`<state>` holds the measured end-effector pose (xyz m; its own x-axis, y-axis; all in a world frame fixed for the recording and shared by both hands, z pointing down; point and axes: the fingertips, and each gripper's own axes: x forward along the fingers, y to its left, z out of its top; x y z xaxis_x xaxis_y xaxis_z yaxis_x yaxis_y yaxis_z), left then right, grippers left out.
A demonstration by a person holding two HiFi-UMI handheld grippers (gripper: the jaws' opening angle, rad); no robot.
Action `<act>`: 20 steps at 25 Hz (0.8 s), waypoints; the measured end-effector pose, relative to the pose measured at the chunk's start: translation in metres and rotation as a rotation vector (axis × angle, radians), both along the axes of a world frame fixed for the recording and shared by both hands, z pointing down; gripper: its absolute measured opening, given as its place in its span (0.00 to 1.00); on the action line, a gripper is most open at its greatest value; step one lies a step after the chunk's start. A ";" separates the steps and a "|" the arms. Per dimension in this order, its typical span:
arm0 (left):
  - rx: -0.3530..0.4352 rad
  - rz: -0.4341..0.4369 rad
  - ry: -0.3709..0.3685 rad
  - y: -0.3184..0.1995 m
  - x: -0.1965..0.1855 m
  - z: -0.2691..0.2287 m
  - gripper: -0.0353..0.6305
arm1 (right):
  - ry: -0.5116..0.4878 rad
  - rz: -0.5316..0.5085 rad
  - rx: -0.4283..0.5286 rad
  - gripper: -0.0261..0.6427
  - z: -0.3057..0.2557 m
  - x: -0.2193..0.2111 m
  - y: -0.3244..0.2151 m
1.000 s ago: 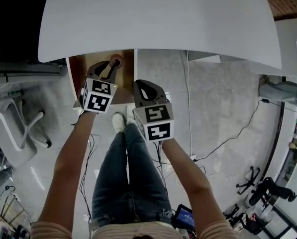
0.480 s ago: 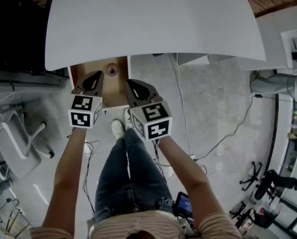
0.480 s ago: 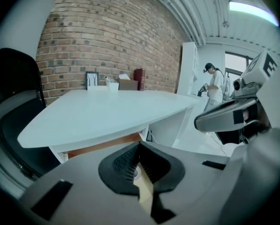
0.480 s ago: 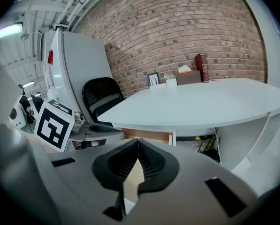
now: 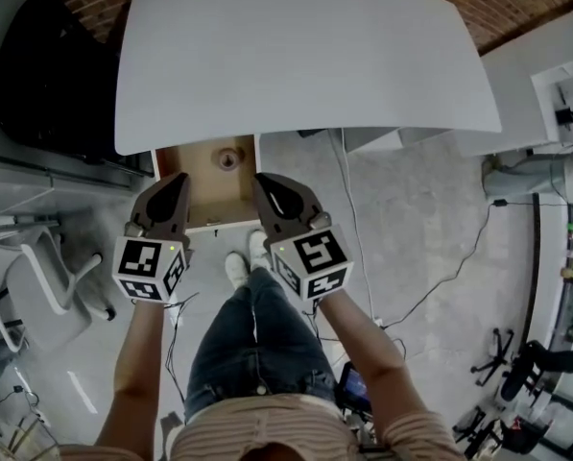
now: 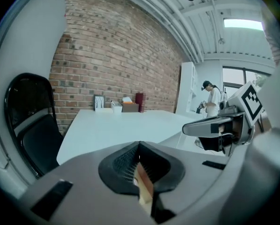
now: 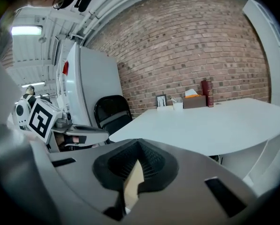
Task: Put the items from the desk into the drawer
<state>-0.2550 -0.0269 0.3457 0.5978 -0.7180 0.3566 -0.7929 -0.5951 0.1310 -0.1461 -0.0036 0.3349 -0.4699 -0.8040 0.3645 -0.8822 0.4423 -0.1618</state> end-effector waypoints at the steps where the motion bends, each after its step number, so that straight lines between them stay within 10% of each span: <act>1: 0.012 -0.001 0.005 0.004 -0.003 -0.009 0.07 | 0.009 -0.009 0.011 0.06 -0.007 -0.002 0.002; 20: 0.119 -0.049 0.057 0.046 -0.033 -0.093 0.07 | -0.004 -0.045 0.154 0.06 -0.082 -0.017 0.040</act>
<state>-0.2875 0.0190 0.2527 0.5779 -0.7819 0.2337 -0.8146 -0.5698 0.1079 -0.1632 0.0366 0.2524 -0.5079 -0.8283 0.2364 -0.8604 0.5012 -0.0922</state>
